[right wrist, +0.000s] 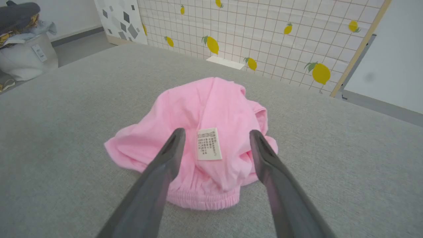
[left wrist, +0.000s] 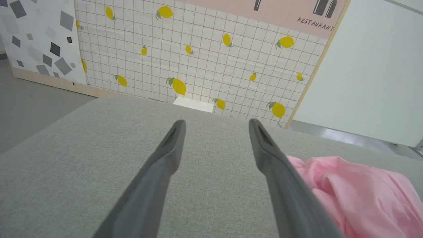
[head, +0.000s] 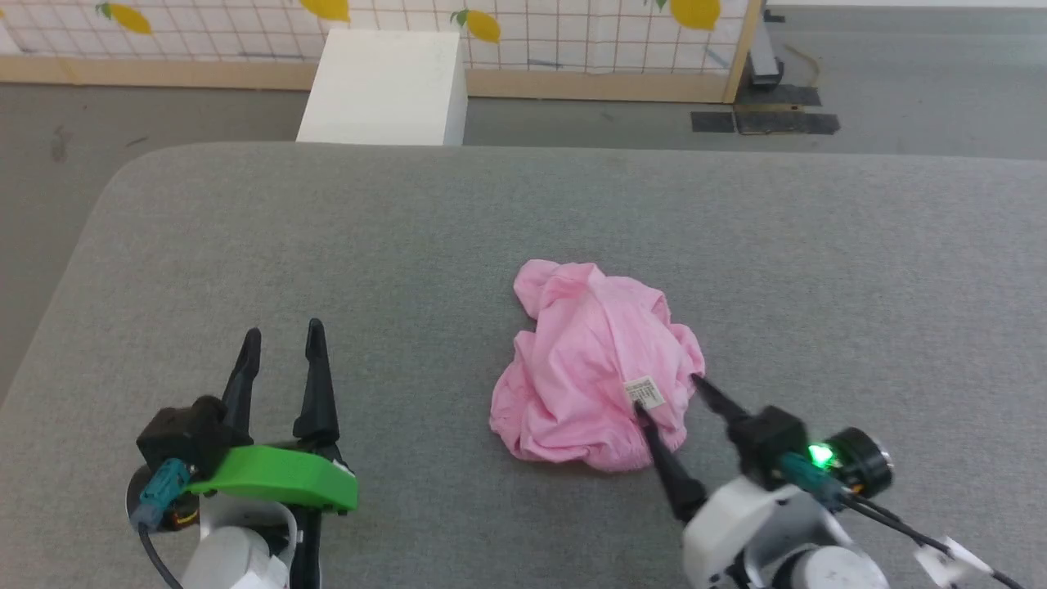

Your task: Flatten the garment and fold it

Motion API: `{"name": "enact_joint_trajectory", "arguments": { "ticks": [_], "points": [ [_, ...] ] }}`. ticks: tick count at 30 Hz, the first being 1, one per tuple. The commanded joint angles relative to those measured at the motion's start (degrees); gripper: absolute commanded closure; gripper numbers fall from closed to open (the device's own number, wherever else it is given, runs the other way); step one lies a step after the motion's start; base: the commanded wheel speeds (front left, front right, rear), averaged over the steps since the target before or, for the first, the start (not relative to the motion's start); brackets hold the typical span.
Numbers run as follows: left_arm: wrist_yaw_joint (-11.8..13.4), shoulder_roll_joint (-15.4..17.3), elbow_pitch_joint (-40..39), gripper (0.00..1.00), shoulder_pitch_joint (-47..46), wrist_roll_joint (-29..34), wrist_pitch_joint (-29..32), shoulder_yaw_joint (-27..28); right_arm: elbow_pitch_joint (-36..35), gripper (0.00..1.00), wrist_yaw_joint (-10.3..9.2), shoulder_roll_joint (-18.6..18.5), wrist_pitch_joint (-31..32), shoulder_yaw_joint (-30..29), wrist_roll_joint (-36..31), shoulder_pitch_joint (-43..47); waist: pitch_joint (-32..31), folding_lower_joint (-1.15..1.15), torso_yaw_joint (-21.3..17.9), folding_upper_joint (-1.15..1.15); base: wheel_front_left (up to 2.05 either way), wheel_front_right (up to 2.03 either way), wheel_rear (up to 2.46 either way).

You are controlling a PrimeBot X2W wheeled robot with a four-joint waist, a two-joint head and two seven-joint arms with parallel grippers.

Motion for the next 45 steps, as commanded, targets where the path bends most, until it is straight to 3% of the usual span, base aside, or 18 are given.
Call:
{"name": "enact_joint_trajectory", "arguments": {
  "ticks": [1,5,6,8,9,10,18,25,30,32,36,41,45],
  "points": [
    [-0.3,-1.0,-0.5,0.00,1.3,0.7,-0.2,0.8,0.4,0.00,-0.09,-0.2,2.0,1.2,0.0,-1.5,0.9,0.00,1.0,0.00,0.00,0.00,0.00],
    [-1.8,-3.0,-1.1,0.00,1.5,2.1,-0.3,2.7,1.8,0.00,-0.09,-0.6,9.5,3.3,0.3,-3.6,1.8,0.00,2.3,0.00,0.00,0.00,0.00],
    [-2.2,-3.4,-1.0,0.00,1.5,2.4,-0.3,3.0,2.1,0.04,-0.09,-0.5,11.4,3.2,0.1,-4.1,1.9,0.00,2.6,0.00,0.00,0.00,0.00],
    [-2.7,-4.0,-0.7,0.00,1.3,2.9,-0.3,3.6,2.4,0.72,-0.09,-0.4,14.6,1.8,-0.4,-4.4,2.1,0.00,3.1,0.00,0.00,0.00,0.00],
    [-3.0,-4.2,-0.6,0.00,1.3,3.1,-0.3,3.9,2.3,0.90,-0.09,-0.4,15.8,1.6,-0.8,-4.5,2.2,0.00,3.3,0.00,0.00,0.00,0.00],
    [-3.3,-4.5,-0.5,0.00,1.2,3.3,-0.3,4.3,2.1,1.00,-0.09,-0.3,17.1,1.2,-1.0,-4.5,2.2,0.00,3.5,0.00,0.00,0.00,0.00],
    [-5.1,-5.6,1.2,0.00,1.0,4.4,-0.3,5.7,-2.0,1.00,-0.09,-0.1,20.8,3.8,1.2,-5.7,2.2,0.00,4.0,0.00,0.00,0.00,0.00],
    [-6.1,-5.9,1.6,0.00,0.1,5.2,-0.3,6.7,-8.7,1.00,-0.09,0.0,15.4,10.9,8.7,-14.5,2.4,0.00,3.2,0.00,0.00,0.00,0.00],
    [-6.3,-6.1,1.2,0.00,0.0,5.8,-0.3,7.2,-12.4,1.00,-0.09,0.0,10.8,10.8,13.3,-20.0,2.2,0.00,3.0,0.00,0.00,0.00,0.00],
    [-6.4,-6.1,1.1,0.00,0.1,5.9,-0.3,7.3,-13.7,1.00,-0.09,0.0,8.7,8.6,14.8,-20.7,2.0,0.00,3.1,0.00,0.00,0.00,0.00],
    [-6.5,-6.2,0.9,0.00,0.5,6.1,-0.3,7.6,-14.6,1.00,-0.09,0.0,5.6,-1.3,14.7,-19.5,1.8,0.00,3.2,0.00,0.00,0.00,0.00],
    [-6.8,-6.3,1.3,0.00,0.7,6.3,-0.3,7.0,-8.6,1.00,-0.09,0.0,10.1,-18.9,4.7,-12.4,1.6,0.00,3.6,0.00,0.00,0.00,0.00],
    [-7.0,-6.3,1.9,0.00,0.5,6.2,-0.3,6.1,-6.3,1.00,-0.09,0.0,14.4,-29.4,0.0,-5.1,1.5,0.00,4.0,0.00,0.00,0.00,0.00]
  ]
}}
